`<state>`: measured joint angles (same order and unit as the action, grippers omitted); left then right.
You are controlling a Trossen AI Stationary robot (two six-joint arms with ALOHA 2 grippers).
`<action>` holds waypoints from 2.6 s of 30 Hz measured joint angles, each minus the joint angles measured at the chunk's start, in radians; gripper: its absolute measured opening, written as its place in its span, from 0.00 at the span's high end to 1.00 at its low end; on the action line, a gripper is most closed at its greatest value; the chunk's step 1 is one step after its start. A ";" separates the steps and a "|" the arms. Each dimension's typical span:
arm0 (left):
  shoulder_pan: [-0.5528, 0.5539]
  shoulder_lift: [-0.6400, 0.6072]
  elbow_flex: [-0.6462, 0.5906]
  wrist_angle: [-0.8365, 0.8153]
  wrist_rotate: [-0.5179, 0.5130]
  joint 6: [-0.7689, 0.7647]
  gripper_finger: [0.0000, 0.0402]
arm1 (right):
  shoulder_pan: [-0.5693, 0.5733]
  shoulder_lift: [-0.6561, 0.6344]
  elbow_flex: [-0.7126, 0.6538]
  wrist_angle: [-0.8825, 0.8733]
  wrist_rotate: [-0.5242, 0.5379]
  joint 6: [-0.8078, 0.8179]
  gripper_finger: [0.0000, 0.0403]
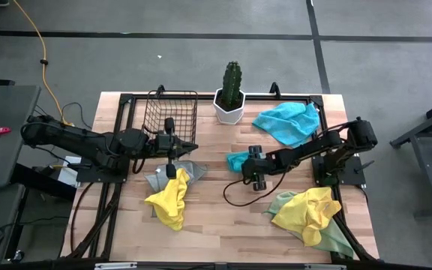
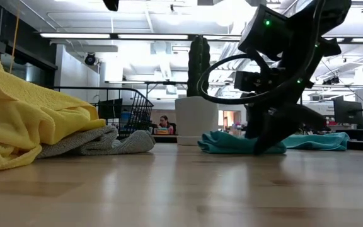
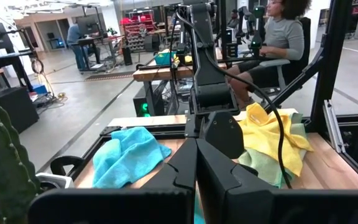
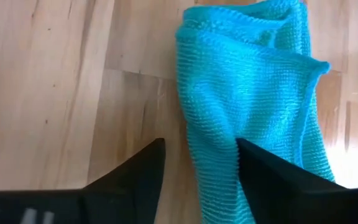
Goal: Fold microfiber towels
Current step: Put the folded blue microfiber towel into the mesh basket
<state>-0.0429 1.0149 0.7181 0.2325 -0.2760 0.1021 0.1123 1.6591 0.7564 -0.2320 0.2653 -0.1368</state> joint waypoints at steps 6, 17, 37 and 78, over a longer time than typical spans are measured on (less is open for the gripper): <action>0.000 0.000 0.000 -0.004 -0.005 0.006 1.00 | -0.018 0.002 -0.001 -0.003 -0.015 -0.003 0.72; -0.021 -0.020 0.000 -0.027 -0.180 0.055 1.00 | -0.036 0.003 -0.002 -0.019 0.015 -0.006 0.98; -0.246 -0.278 -0.055 -0.192 -0.878 0.074 1.00 | -0.037 -0.075 0.303 -0.109 -0.073 -0.141 1.00; -0.419 -0.297 -0.068 -0.052 -0.812 0.242 1.00 | -0.401 0.832 1.578 -0.081 -0.113 -0.118 1.00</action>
<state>-0.4618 0.7180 0.6502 0.1803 -1.0882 0.3439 -0.2889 2.4912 2.3349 -0.3134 0.1521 -0.2552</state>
